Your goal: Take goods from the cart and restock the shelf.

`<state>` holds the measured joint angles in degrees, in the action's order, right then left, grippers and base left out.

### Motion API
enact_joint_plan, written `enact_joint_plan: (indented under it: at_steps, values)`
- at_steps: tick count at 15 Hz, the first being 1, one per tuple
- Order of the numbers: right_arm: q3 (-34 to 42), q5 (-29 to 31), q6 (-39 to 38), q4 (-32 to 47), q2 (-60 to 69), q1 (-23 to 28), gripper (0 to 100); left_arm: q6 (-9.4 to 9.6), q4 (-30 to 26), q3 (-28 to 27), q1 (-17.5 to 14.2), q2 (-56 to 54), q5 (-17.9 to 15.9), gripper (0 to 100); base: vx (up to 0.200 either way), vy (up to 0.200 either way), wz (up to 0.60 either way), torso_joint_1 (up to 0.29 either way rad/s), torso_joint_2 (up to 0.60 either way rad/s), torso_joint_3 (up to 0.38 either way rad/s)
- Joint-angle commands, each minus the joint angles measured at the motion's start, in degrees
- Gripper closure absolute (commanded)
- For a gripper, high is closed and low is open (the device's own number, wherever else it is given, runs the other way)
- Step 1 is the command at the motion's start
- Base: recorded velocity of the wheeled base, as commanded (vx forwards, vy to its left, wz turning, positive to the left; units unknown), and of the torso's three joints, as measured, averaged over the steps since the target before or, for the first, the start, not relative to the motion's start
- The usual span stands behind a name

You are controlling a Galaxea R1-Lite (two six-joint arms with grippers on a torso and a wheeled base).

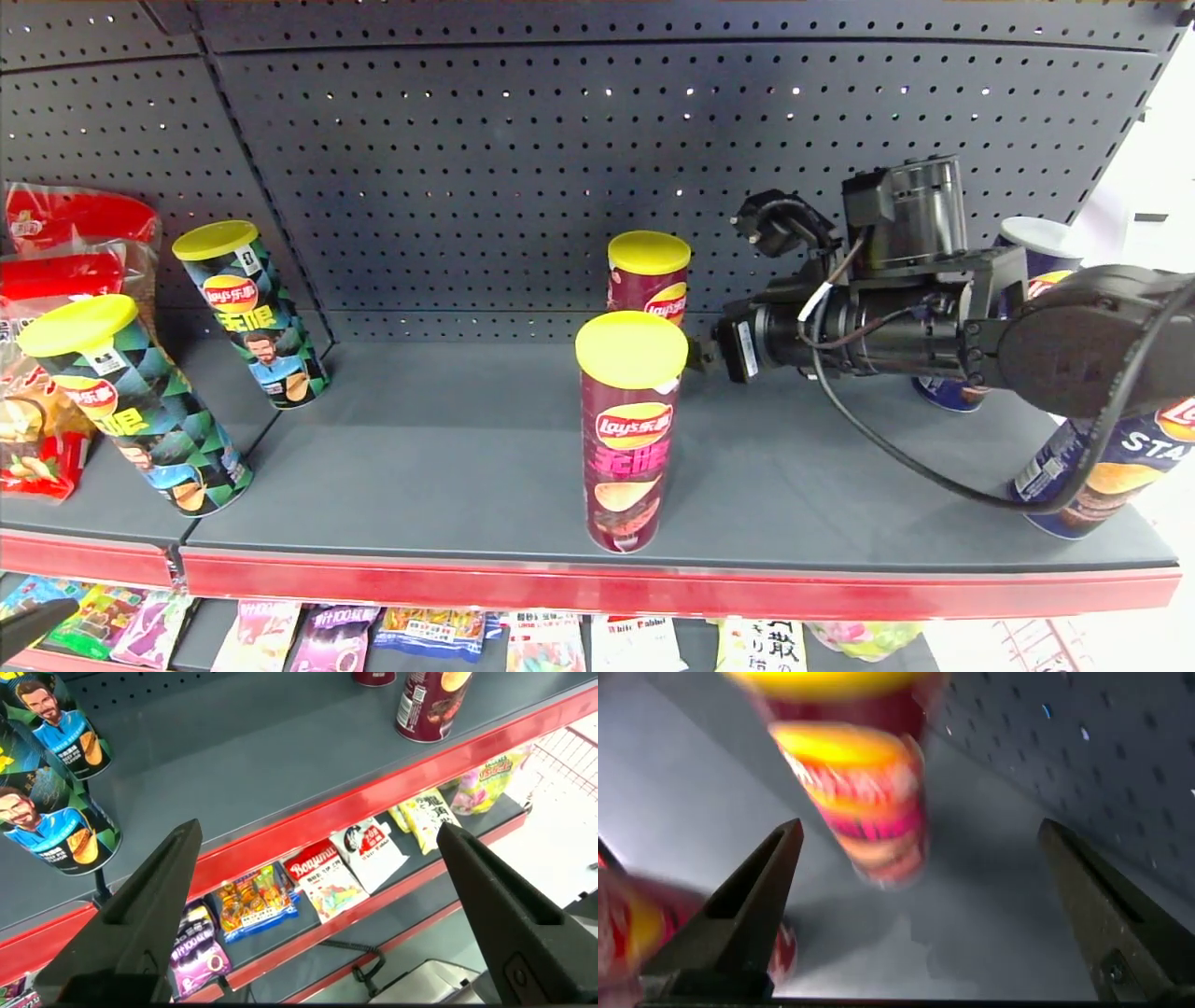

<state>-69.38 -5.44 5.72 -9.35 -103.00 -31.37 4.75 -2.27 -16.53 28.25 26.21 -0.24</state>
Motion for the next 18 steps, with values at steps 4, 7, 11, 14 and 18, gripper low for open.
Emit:
enact_joint_plan:
  at_steps: [4,7,11,14,18]
  values:
    - [15.4,3.9,-0.3,-0.5,13.6,0.2,0,-0.01,0.1,-0.3,0.0,4.4,-0.1,0,0.000,0.000,0.00,0.000,0.00,0.000]
    - [24.2,3.9,-0.2,-0.5,23.5,-0.7,0,-0.01,0.4,-1.2,0.0,9.9,-0.6,0,0.000,0.000,0.00,0.000,0.00,0.000]
    - [42.8,4.1,0.0,-0.3,47.0,-3.4,0,-0.10,0.5,-6.1,-0.1,24.6,-0.2,0,0.000,0.000,0.00,0.000,0.00,0.000]
    - [51.4,9.4,-0.2,0.3,64.2,-1.7,0,-2.12,4.2,-10.9,0.0,37.3,-0.4,0,0.000,0.000,0.00,0.000,0.00,0.000]
    - [54.4,11.9,-1.6,8.1,78.4,7.7,0,-4.67,16.9,-12.1,0.1,51.6,-0.1,0,0.000,0.000,0.00,0.000,0.00,0.000]
